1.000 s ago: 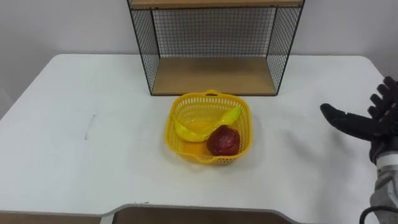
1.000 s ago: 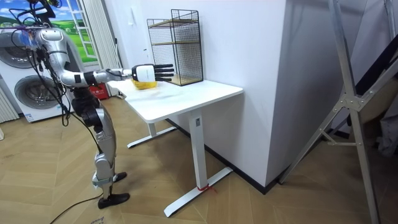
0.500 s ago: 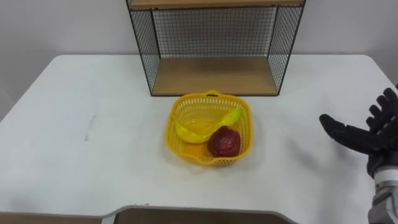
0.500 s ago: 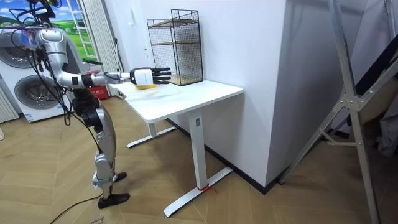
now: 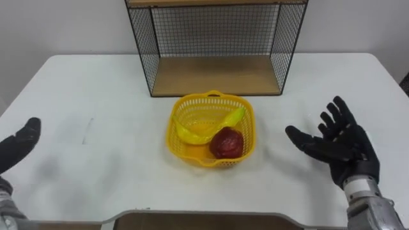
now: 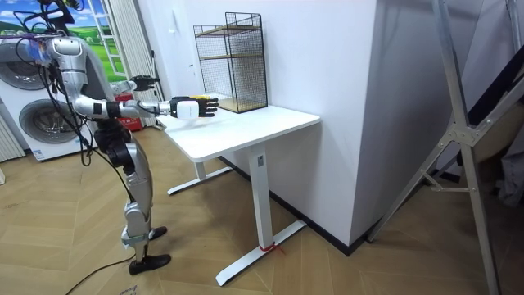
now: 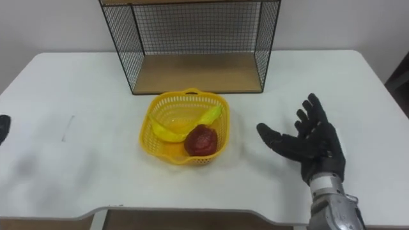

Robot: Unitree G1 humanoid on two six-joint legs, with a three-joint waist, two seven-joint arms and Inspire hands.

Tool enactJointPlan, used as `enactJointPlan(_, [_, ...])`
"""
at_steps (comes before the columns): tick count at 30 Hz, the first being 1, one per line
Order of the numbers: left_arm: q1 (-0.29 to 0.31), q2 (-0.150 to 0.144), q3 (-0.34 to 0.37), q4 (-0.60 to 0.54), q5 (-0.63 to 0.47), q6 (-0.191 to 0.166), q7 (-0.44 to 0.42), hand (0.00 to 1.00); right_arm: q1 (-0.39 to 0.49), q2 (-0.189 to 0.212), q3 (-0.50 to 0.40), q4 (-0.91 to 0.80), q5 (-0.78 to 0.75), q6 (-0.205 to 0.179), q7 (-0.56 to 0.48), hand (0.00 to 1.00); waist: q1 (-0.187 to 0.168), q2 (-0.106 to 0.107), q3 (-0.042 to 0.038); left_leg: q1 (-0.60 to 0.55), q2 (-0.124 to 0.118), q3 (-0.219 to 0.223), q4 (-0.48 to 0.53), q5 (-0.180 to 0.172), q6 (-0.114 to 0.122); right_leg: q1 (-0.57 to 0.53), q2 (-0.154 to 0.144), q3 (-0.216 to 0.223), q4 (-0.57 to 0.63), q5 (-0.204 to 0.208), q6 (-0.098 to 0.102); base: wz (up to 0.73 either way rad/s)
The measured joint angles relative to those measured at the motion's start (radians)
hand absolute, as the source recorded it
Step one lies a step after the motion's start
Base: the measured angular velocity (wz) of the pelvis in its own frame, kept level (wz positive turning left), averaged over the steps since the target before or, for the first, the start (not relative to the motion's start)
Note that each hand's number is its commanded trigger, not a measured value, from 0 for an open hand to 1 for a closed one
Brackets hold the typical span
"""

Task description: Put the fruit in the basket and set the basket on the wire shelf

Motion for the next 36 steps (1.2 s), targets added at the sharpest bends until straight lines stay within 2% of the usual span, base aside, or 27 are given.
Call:
enactJointPlan(4, [-0.001, -0.014, -0.074, 0.013, -0.082, -0.003, -0.104, 0.0, -0.003, 0.003, 0.051, 0.027, 0.072, -0.029, 0.029, 0.0, -0.007, -0.006, 0.0039, 0.013, 0.001, 0.015, -0.003, 0.0, 0.0, 0.005, 0.0, 0.014, -0.002, 0.0, 0.0, -0.1])
enactJointPlan(8, [-0.01, -0.024, -0.141, 0.074, -0.093, -0.002, -0.213, 0.0, -0.015, 0.009, 0.074, 0.088, 0.078, -0.032, 0.059, 0.0, -0.007, -0.008, 0.0055, 0.013, 0.001, 0.016, 0.001, -0.001, 0.001, 0.004, 0.0, 0.016, -0.002, 0.001, 0.001, -0.01])
enactJointPlan(13, [-0.016, -0.072, -0.175, 0.121, -0.126, 0.004, -0.321, 0.0, -0.031, 0.017, 0.098, 0.117, 0.085, -0.036, 0.064, 0.0, -0.009, -0.006, 0.006, 0.012, 0.002, 0.017, 0.003, -0.001, 0.001, 0.003, 0.002, 0.024, 0.0, 0.001, 0.001, 0.0])
enactJointPlan(15, [-0.025, -0.085, -0.179, 0.14, -0.136, 0.006, -0.344, 0.0, -0.032, 0.02, 0.101, 0.117, 0.095, -0.036, 0.07, 0.0, -0.009, -0.006, 0.006, 0.012, 0.003, 0.018, 0.003, -0.001, 0.001, 0.004, 0.002, 0.024, 0.001, 0.001, 0.001, 0.0])
enactJointPlan(19, [-0.028, -0.089, -0.209, 0.169, -0.154, 0.015, -0.37, 0.0, -0.035, 0.02, 0.13, 0.116, 0.116, -0.036, 0.073, 0.0, -0.009, -0.009, 0.0068, 0.016, 0.004, 0.023, 0.003, -0.001, 0.001, 0.005, 0.001, 0.026, 0.005, 0.001, 0.001, -0.03])
enactJointPlan(25, [-0.028, -0.09, -0.24, 0.184, -0.152, 0.022, -0.404, 0.0, -0.061, 0.036, 0.148, 0.151, 0.178, -0.036, 0.121, 0.0, -0.012, -0.01, 0.0072, 0.018, 0.014, 0.033, 0.006, -0.001, 0.001, 0.002, 0.002, 0.029, 0.013, 0.002, 0.0, -0.01])
enactJointPlan(28, [-0.028, -0.09, -0.25, 0.192, -0.152, 0.042, -0.418, 0.0, -0.071, 0.044, 0.155, 0.181, 0.209, -0.034, 0.143, 0.0, -0.016, -0.009, 0.0071, 0.017, 0.015, 0.033, 0.009, -0.001, 0.001, 0.002, 0.003, 0.028, 0.014, 0.002, -0.001, 0.0])
enactJointPlan(36, [-0.03, -0.092, -0.27, 0.2, -0.152, 0.053, -0.447, 0.0, -0.09, 0.051, 0.176, 0.182, 0.294, -0.034, 0.168, 0.0, -0.015, -0.008, 0.0057, -0.003, 0.016, 0.046, 0.017, -0.001, 0.001, -0.029, 0.003, 0.046, 0.036, 0.002, -0.001, -0.05])
